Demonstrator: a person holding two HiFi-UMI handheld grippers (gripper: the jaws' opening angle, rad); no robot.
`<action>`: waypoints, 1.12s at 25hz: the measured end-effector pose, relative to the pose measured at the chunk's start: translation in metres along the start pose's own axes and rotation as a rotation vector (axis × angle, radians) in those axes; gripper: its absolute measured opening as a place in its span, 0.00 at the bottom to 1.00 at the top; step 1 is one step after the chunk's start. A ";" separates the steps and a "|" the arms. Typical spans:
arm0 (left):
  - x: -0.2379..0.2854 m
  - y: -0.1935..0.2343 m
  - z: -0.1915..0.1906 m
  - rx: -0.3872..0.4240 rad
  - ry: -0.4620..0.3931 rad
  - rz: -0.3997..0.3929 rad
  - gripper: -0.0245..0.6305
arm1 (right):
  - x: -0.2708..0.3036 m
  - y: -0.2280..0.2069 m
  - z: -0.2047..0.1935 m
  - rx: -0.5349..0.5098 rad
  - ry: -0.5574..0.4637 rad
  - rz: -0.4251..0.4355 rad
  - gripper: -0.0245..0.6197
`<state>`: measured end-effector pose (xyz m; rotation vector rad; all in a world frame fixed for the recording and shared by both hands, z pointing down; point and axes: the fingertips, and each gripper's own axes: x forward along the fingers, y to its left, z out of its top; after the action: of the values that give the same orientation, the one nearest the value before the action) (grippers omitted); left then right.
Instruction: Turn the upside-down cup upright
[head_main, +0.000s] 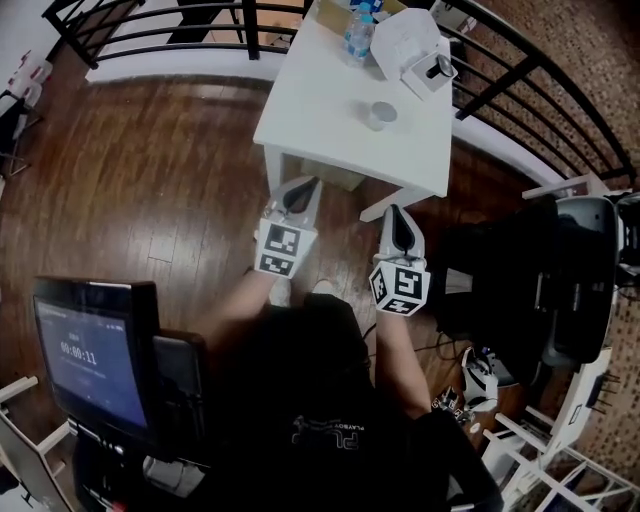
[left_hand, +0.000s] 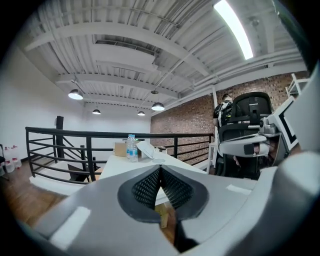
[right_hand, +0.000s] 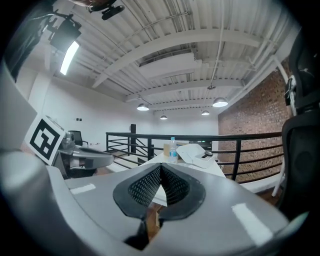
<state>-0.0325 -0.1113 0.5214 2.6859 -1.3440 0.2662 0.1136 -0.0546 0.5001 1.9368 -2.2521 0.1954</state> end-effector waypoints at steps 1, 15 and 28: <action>-0.002 -0.004 0.001 0.002 -0.003 -0.005 0.04 | -0.005 0.003 -0.002 -0.007 0.004 0.004 0.06; -0.004 -0.083 0.024 0.021 -0.035 0.019 0.04 | -0.068 -0.031 -0.014 -0.048 -0.007 0.072 0.06; -0.046 -0.141 -0.020 -0.010 0.059 0.096 0.04 | -0.112 -0.044 -0.052 -0.038 0.046 0.171 0.06</action>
<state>0.0517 0.0124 0.5262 2.5879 -1.4546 0.3446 0.1752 0.0576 0.5276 1.7033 -2.3731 0.2149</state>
